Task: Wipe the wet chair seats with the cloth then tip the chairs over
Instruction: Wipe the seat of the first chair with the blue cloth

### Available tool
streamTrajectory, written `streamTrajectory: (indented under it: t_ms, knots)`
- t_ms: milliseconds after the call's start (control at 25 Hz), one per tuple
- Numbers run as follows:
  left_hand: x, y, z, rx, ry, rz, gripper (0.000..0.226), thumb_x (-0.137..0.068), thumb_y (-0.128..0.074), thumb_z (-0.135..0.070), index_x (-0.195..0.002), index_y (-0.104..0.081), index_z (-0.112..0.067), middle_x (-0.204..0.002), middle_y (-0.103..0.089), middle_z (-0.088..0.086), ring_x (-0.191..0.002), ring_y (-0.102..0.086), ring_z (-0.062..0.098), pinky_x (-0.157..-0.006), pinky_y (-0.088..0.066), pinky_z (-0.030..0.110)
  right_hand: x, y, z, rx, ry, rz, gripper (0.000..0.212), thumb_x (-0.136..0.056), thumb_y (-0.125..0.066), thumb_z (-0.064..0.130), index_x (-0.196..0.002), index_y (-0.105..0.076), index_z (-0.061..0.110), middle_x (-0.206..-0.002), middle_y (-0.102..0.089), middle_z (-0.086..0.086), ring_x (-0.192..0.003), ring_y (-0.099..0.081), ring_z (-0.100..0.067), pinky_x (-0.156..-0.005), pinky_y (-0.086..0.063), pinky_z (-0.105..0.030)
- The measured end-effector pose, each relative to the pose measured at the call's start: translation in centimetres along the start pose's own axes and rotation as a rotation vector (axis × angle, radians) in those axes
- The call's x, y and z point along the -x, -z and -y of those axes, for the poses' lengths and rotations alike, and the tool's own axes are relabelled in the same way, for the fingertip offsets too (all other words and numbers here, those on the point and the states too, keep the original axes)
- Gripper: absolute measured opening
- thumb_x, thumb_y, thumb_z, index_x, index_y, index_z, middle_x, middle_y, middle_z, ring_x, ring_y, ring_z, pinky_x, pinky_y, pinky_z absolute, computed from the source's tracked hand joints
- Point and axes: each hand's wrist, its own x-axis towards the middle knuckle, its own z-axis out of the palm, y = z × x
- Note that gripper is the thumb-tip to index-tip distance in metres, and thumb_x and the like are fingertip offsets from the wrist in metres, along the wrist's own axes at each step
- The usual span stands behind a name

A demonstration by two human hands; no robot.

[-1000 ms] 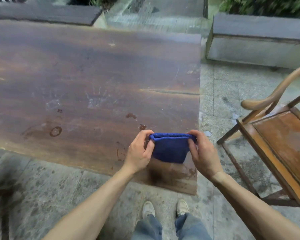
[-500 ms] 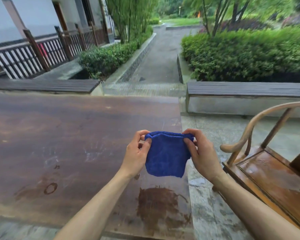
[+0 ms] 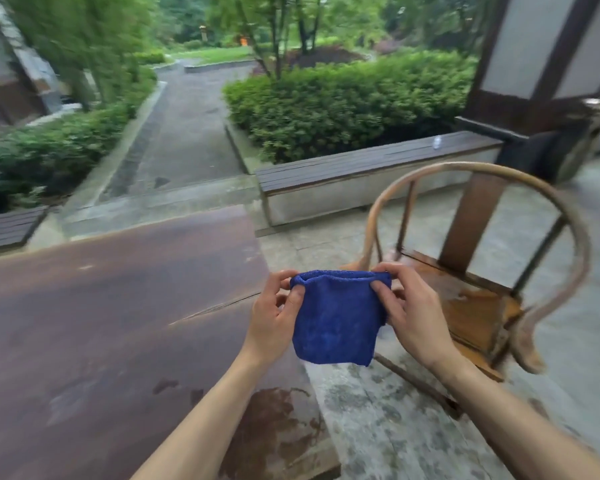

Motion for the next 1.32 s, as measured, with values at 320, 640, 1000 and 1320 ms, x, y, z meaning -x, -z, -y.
streamTrajectory:
  t_ms: [320, 640, 1000, 1320]
  knots:
    - [-1.8, -15.6, -1.9, 0.122, -0.061, 0.305, 0.015, -0.091, -0.055, -0.037, -0.102, -0.061, -0.044, -0.089, -0.066, -0.01, -0.076, -0.061, 0.016, -0.069, -0.048, 0.034, 3.5, 13.1, -5.2, 0.176, -0.185, -0.301, 0.017, -0.096, -0.062, 0.022, -0.11, -0.06, 0.032, -0.106, -0.065, 0.014, -0.085, -0.063, -0.009, -0.076, -0.054, -0.034]
    - [-3.8, -27.8, -4.9, 0.149, -0.094, 0.398, 0.025, -0.101, -0.055, -0.02, -0.101, -0.062, -0.044, -0.096, -0.067, 0.001, -0.084, -0.066, 0.034, -0.073, -0.054, 0.055, 2.5, 23.5, -9.5, 0.238, -0.204, -0.393, 0.022, -0.095, -0.064, 0.017, -0.108, -0.058, 0.034, -0.101, -0.062, 0.019, -0.082, -0.059, 0.001, -0.071, -0.041, -0.007]
    - [-8.7, -34.3, -4.4, 0.127, -0.073, 0.384, 0.017, -0.095, -0.053, -0.033, -0.104, -0.062, -0.045, -0.098, -0.068, -0.003, -0.091, -0.065, 0.038, -0.081, -0.053, 0.061, -2.2, 27.5, -14.9, 0.212, -0.203, -0.348, 0.021, -0.097, -0.062, 0.02, -0.109, -0.057, 0.035, -0.104, -0.061, 0.022, -0.084, -0.06, 0.0, -0.071, -0.045, -0.01]
    - [-19.0, -37.0, -0.9, 0.12, -0.065, 0.368, 0.015, -0.098, -0.055, -0.032, -0.11, -0.063, -0.037, -0.096, -0.069, -0.002, -0.089, -0.066, 0.032, -0.08, -0.054, 0.059, -10.7, 25.8, -19.7, 0.249, -0.19, -0.355, 0.019, -0.097, -0.061, 0.021, -0.11, -0.057, 0.034, -0.105, -0.062, 0.019, -0.083, -0.061, -0.007, -0.07, -0.05, -0.017]
